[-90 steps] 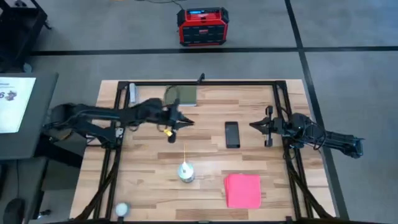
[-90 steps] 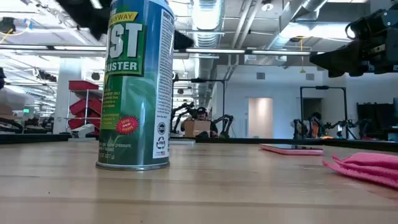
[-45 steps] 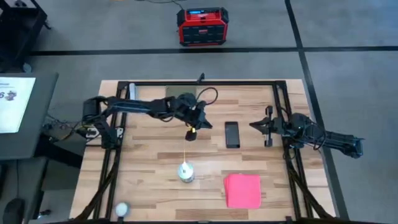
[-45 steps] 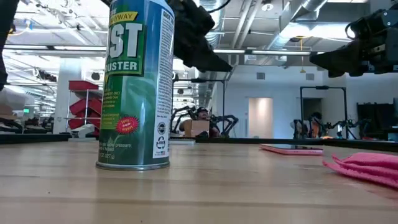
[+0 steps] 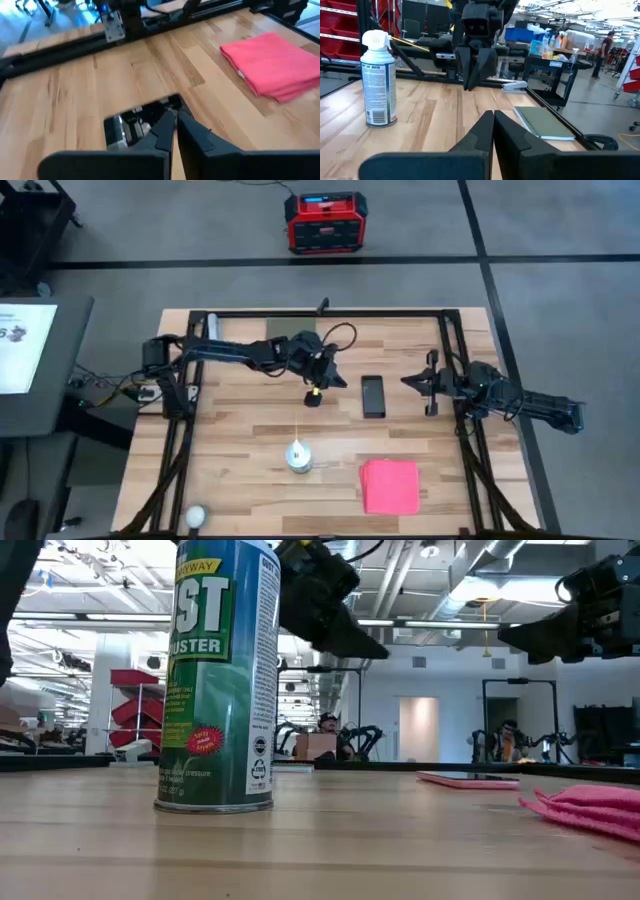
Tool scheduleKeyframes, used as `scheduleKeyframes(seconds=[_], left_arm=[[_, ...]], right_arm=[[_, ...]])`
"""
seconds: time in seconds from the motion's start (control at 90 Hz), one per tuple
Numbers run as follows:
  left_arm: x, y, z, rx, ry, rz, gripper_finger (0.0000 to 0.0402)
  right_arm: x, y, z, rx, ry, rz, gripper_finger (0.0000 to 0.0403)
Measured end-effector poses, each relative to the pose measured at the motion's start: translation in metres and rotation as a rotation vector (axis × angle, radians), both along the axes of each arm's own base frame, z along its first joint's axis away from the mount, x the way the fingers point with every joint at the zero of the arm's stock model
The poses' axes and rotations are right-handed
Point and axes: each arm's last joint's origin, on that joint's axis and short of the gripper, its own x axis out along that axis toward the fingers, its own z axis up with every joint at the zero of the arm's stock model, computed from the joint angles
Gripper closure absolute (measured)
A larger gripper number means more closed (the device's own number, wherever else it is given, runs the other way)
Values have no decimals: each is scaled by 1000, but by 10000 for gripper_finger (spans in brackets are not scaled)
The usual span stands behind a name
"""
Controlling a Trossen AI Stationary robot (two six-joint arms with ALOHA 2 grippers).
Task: Apply microfiber cloth
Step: Spray the front of the pink cellphone with the white spray bottle
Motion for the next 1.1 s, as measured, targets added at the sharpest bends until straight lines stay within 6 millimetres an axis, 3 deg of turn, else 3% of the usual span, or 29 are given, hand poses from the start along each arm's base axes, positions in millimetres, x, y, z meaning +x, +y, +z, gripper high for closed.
scheduleKeyframes(seconds=[0.233,0.456,0.656,0.844,1.1], left_arm=[[49,-1,-22,54,30,-88,401],[77,-2,-43,82,118,-91,402],[85,3,-62,180,189,-16,402],[88,11,-67,217,173,24,402],[99,15,-107,207,197,29,402]], right_arm=[[0,0,0,0,-2,0,403],[0,0,0,-1,-5,1,403],[0,0,1,-2,-8,2,403],[0,0,1,-2,-9,2,403],[0,0,2,-5,-18,2,403]])
